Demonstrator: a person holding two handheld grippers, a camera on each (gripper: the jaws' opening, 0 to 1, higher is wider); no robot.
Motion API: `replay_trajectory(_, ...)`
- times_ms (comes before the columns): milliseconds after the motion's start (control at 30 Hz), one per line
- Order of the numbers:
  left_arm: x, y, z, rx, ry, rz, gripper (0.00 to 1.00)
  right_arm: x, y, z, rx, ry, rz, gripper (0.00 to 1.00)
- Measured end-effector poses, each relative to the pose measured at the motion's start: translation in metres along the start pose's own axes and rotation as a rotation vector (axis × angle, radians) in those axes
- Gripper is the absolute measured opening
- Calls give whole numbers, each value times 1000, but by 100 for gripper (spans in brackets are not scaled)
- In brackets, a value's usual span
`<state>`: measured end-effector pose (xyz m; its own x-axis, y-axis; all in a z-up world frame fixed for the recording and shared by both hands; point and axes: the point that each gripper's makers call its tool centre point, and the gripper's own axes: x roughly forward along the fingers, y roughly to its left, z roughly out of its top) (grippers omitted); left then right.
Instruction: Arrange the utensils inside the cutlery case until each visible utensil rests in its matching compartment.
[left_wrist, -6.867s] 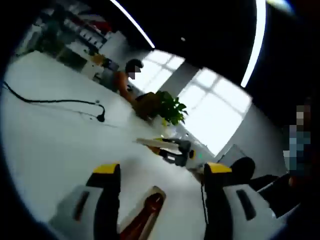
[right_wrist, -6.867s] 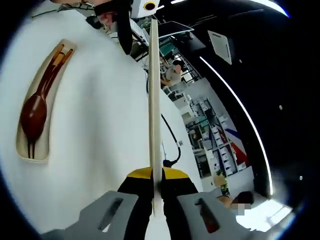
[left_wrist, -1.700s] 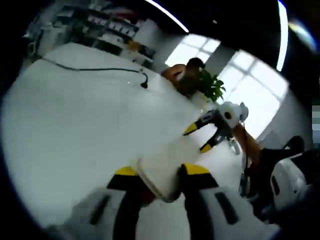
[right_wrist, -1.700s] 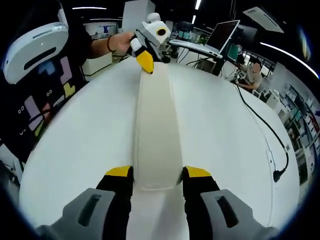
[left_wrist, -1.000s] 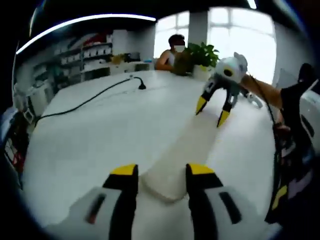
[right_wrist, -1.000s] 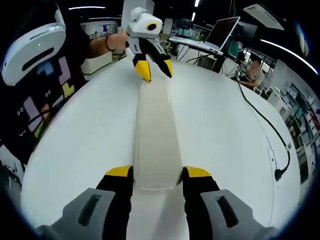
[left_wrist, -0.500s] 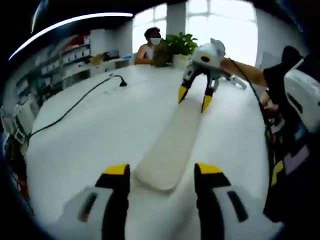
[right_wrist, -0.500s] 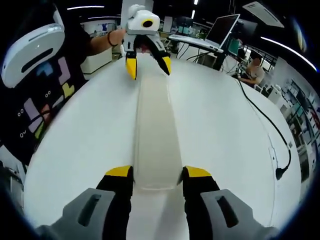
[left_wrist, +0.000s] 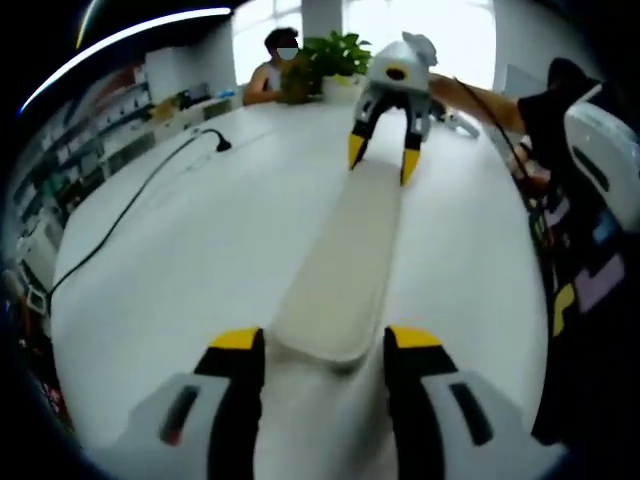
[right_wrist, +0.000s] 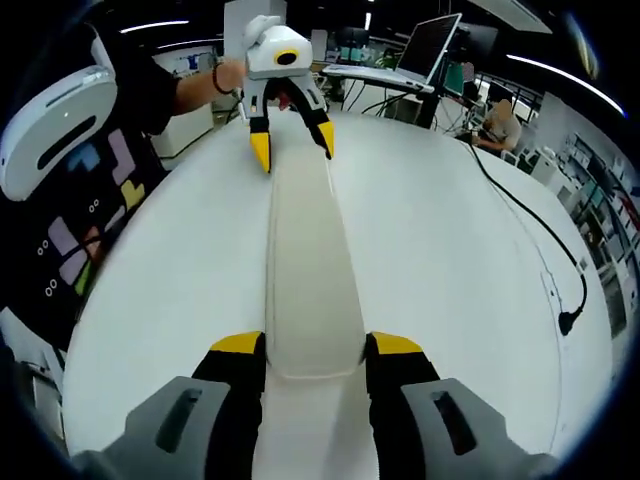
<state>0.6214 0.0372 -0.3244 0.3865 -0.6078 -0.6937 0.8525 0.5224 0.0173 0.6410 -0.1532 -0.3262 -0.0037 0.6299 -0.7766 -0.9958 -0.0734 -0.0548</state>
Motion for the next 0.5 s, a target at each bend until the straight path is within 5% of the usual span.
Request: replay_trajectory(500, 12, 0, 6, 82, -59, -35, 48, -2, 2, -4, 53, 81, -42, 41)
